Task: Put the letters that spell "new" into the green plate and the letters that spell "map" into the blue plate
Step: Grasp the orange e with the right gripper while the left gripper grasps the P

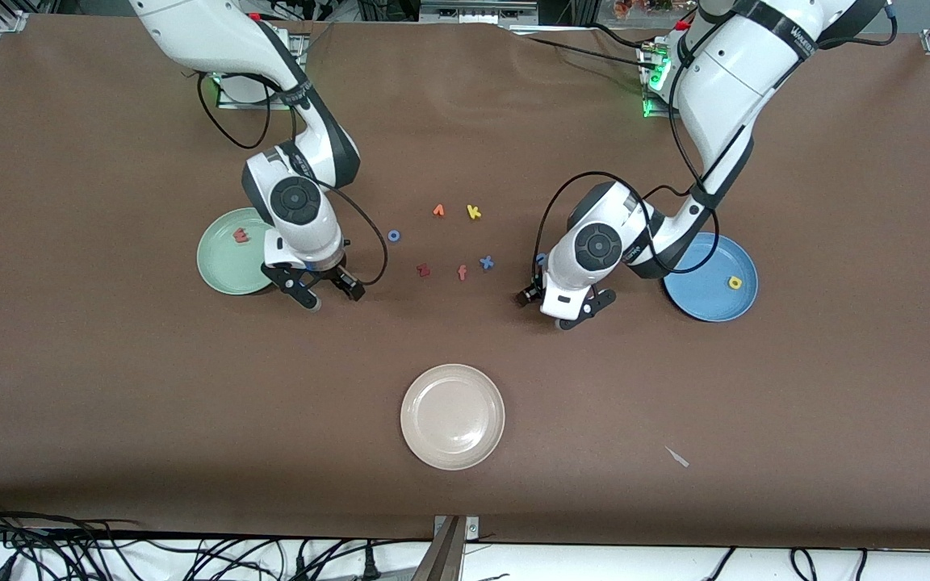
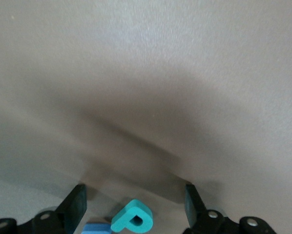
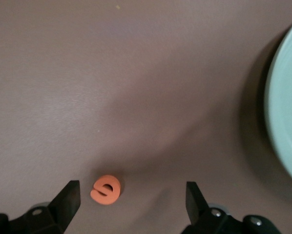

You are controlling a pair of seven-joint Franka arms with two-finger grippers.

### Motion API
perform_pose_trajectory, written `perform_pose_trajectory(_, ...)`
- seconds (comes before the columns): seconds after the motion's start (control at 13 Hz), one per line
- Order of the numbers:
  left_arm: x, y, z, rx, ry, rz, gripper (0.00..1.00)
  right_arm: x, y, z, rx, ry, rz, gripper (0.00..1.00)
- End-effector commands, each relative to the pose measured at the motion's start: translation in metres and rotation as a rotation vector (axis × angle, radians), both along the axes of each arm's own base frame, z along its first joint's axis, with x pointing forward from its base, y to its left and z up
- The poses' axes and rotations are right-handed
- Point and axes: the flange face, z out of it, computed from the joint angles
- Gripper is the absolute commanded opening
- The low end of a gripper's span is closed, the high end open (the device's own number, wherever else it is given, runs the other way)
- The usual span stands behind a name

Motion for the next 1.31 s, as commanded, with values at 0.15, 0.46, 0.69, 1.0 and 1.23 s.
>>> perform_pose_trajectory(0.15, -0.006, -0.007, -0.003, 0.018, 0.015, 0.015, 0.89, 0.005, 0.024, -0.013, 0.035, -0.017, -0.127, 0.84)
perform_pose_trajectory(0.46, -0.015, -0.017, -0.006, 0.025, 0.023, 0.02, 0.88, 0.002, 0.033, -0.019, 0.031, -0.012, -0.133, 0.39)
perform_pose_trajectory(0.69, -0.02, -0.023, -0.005, 0.028, 0.026, 0.021, 0.87, 0.002, 0.033, -0.02, 0.03, -0.012, -0.136, 0.22)
perform_pose_trajectory(1.0, -0.024, -0.022, -0.007, 0.052, 0.054, 0.013, 0.78, 0.003, 0.032, -0.014, 0.03, -0.017, -0.134, 0.14)
perform_pose_trajectory(1.23, -0.025, -0.024, -0.006, 0.05, 0.054, 0.015, 0.63, 0.011, 0.02, 0.012, 0.01, -0.025, -0.121, 0.14)
